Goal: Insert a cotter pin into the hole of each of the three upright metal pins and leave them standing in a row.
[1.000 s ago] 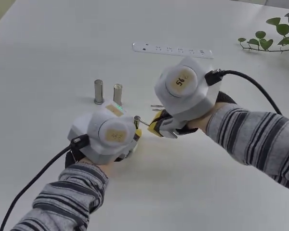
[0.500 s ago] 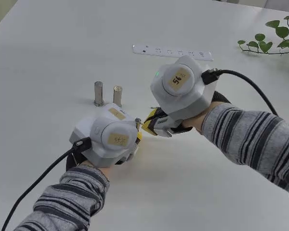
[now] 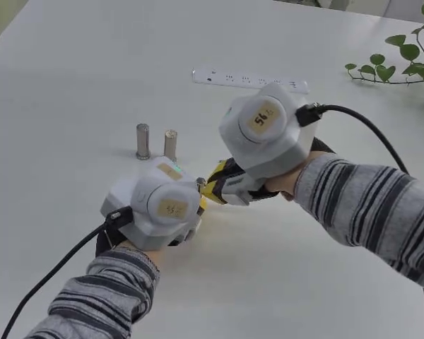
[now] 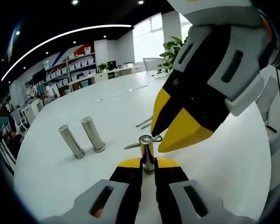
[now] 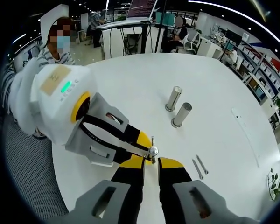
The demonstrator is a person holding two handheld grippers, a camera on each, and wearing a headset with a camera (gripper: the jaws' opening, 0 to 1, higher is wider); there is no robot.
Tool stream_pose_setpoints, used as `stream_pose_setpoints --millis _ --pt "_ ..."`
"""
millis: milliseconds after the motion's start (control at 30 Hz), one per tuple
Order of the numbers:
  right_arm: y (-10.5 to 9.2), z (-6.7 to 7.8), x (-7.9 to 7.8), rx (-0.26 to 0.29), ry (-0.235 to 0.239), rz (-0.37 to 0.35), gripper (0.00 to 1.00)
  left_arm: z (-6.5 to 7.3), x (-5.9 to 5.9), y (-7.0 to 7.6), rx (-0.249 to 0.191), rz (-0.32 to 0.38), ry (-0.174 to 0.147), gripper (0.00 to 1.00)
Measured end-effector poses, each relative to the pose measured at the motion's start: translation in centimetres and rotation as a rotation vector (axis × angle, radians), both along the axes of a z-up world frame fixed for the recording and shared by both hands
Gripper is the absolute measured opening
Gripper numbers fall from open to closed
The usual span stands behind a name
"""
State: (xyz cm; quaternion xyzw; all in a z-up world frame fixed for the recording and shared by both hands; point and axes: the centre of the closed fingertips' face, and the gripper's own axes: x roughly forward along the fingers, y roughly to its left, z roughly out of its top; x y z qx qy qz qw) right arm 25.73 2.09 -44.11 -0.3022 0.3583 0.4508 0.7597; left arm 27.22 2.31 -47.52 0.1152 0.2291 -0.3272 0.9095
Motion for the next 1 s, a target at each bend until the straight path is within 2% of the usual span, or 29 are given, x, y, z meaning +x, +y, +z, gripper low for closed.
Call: stream_pose_setpoints --millis 67,233,367,733,867,1000 --pt "-0.35 -0.04 -0.01 -0.018 -0.004 -0.006 0.05 -0.01 -0.01 0.01 0.000 0.001 0.000 0.06" --pt "-0.67 -0.31 0.10 -0.019 0.003 -0.017 0.00 -0.01 -0.02 0.00 0.000 0.002 -0.001 0.06" --pt "-0.43 -0.42 0.00 0.003 0.021 -0.034 0.00 -0.02 -0.03 0.00 0.000 0.002 -0.001 0.06" --pt "-0.36 -0.62 0.21 0.003 0.028 -0.052 0.00 -0.04 -0.05 0.01 0.001 0.002 -0.002 0.06" --pt "-0.71 -0.50 0.53 0.023 0.028 -0.093 0.00 -0.04 -0.06 -0.01 -0.006 0.003 0.004 0.06" --pt "-1.17 -0.49 0.73 0.053 0.041 -0.142 0.06 -0.02 -0.06 0.02 -0.005 0.003 0.003 0.05"
